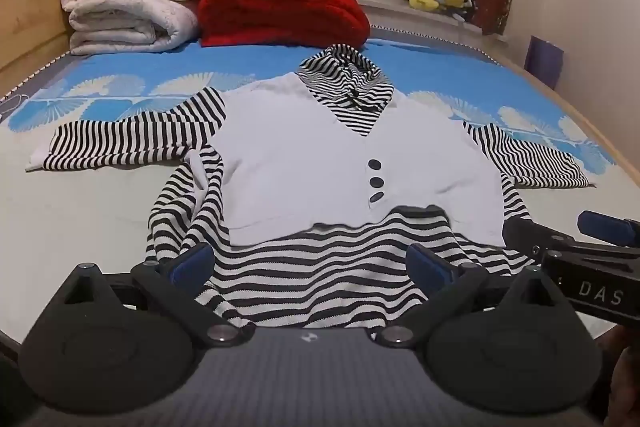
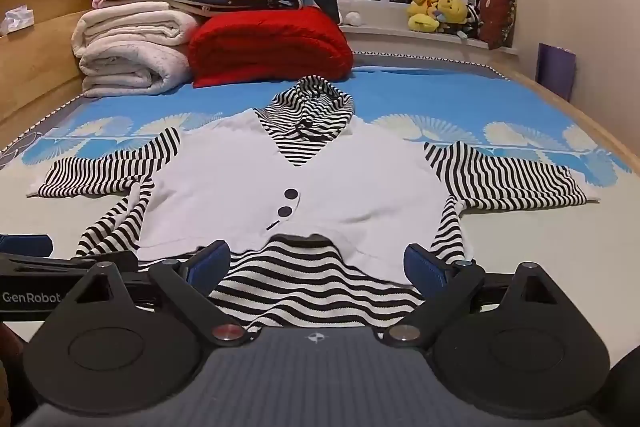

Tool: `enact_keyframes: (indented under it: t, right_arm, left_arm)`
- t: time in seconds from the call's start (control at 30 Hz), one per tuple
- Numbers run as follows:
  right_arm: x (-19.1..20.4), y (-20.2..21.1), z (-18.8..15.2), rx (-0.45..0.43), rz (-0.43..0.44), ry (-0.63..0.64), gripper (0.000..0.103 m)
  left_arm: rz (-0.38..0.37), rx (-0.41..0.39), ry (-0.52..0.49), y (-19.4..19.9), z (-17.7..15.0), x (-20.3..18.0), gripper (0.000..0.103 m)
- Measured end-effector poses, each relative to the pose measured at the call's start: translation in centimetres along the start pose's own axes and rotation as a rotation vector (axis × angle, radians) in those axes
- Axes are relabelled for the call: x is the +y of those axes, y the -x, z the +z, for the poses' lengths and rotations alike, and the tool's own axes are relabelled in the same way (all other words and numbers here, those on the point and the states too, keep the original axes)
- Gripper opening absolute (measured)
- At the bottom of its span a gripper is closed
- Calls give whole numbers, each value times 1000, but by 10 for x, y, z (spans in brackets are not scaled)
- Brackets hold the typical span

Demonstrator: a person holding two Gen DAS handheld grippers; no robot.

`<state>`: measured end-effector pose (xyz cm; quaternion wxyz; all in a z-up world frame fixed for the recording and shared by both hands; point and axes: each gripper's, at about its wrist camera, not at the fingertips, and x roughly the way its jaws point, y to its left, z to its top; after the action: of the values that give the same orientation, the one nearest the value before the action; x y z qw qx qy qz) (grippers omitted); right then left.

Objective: Fold small clothes

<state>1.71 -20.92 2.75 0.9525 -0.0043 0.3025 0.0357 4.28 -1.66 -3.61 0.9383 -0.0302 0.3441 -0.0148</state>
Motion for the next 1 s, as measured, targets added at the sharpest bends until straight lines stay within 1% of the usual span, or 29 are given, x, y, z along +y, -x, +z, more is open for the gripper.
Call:
enact_keyframes:
  t: [0.17,0.23,0.33,0.37,0.6,0.63,1.0]
  right_arm:
    - [-2,0,1,10,-4,9,90]
    - [2,1,-4,7,-7,3,90]
    - [-1,-1,0,9,-5,-5,90]
    - [0,1,-5,6,-5,-3,90]
    - [-7,-7,3,4,-10,3,90]
    - [-3,0,-2,-5,-10,4,90]
    - [-4,-1,-3,-10,-24,15,90]
  left_arm:
    - [0,8,3,-2,0,-2,102]
    - [2,13,2,-3,-1,-3,102]
    - [0,17,4,-3,-2,-5,102]
    - [1,16,3,-3,-2,-5,102]
    - [1,18,4,-4,-3,-6,102]
    - [1,19,4,-4,-3,-6,102]
    - [3,29,9,-8,-3,-8,102]
